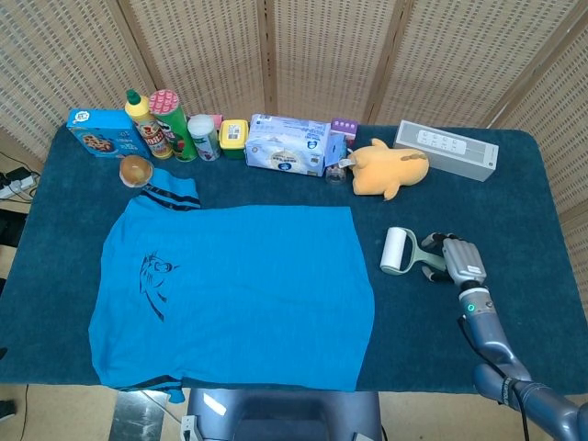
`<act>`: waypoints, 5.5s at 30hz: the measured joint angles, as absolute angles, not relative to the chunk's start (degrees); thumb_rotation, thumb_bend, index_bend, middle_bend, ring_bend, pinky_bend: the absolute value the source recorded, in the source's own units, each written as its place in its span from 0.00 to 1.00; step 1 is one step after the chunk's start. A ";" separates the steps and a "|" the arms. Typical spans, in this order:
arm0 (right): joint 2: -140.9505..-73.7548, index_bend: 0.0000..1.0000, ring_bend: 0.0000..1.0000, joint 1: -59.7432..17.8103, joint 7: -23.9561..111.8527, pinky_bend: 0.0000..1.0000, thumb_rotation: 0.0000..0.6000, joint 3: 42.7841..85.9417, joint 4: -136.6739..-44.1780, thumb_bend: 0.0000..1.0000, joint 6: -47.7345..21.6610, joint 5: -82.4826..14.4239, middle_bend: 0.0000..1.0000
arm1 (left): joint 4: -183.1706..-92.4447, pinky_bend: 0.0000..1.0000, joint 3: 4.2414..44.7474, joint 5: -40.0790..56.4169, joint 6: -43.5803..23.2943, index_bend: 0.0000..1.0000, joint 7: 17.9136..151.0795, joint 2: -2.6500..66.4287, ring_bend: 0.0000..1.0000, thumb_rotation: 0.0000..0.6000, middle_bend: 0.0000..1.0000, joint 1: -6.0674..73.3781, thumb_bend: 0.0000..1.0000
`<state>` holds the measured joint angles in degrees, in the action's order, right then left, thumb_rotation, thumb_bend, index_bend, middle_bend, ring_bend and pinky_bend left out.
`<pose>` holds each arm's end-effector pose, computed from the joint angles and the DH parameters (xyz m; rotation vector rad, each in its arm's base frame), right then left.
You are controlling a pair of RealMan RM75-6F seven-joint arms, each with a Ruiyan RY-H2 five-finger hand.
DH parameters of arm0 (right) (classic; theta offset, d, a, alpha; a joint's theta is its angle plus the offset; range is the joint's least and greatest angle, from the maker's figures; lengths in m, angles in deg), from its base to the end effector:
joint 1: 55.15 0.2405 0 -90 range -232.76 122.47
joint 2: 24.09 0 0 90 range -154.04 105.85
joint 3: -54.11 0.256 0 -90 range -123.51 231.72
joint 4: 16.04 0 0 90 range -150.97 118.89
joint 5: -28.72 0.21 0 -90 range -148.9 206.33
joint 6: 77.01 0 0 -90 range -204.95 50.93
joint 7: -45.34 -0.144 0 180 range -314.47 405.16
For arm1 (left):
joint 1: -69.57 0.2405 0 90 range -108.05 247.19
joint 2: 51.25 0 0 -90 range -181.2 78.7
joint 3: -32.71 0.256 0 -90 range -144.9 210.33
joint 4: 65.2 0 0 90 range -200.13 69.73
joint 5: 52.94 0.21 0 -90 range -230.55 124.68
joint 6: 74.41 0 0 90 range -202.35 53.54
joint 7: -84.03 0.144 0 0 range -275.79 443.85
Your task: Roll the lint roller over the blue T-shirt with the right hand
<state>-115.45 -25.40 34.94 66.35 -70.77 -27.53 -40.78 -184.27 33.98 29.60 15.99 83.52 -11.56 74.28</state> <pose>-0.3239 -0.3557 0.0307 1.4296 -1.2242 0.8143 -0.2695 0.1168 0.2475 -1.1974 -1.0376 -0.7843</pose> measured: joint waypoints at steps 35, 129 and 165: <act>-115.79 0.57 0.63 -25.64 25.24 0.94 1.00 65.31 -69.76 1.00 -26.02 -44.34 0.71 | -184.91 0.00 33.78 28.53 14.91 0.00 84.66 -11.42 0.00 1.00 0.00 73.79 0.08; -121.56 0.59 0.67 14.45 110.40 0.95 1.00 62.28 -108.69 1.00 -5.93 19.46 0.74 | -181.41 0.00 35.67 32.80 12.42 0.00 74.94 -14.54 0.00 1.00 0.00 73.29 0.08; -117.81 0.59 0.67 5.36 112.83 0.95 1.00 58.49 -108.50 1.00 -3.32 10.57 0.74 | -181.63 0.00 36.05 33.37 12.81 0.00 75.68 -14.25 0.00 1.00 0.00 73.46 0.08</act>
